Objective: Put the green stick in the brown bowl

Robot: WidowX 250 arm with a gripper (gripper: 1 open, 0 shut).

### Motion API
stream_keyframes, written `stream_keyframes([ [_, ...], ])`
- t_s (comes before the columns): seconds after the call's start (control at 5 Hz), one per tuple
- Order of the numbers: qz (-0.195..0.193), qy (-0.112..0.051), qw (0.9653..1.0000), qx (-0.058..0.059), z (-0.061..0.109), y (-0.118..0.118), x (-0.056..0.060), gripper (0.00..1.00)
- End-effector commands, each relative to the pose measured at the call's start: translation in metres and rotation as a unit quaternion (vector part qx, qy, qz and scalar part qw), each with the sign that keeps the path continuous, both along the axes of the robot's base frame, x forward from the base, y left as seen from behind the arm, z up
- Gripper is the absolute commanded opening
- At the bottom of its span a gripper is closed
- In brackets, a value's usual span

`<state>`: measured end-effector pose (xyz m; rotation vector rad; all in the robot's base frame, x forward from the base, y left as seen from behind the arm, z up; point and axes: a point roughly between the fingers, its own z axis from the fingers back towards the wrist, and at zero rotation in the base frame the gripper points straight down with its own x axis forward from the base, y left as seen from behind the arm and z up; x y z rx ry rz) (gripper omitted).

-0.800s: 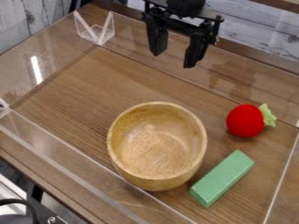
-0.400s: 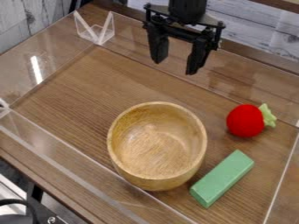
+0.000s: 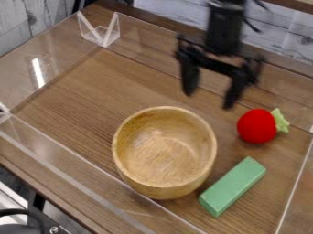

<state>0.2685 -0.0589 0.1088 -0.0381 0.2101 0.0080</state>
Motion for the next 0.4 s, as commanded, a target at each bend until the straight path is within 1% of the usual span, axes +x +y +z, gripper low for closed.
stream_keyframes([
  [0.0, -0.057, -0.024, 0.9980, -0.007, 0.001, -0.031, -0.010, 1.00],
  [0.2, -0.097, -0.032, 0.9947, -0.010, -0.011, -0.056, -0.020, 1.00],
])
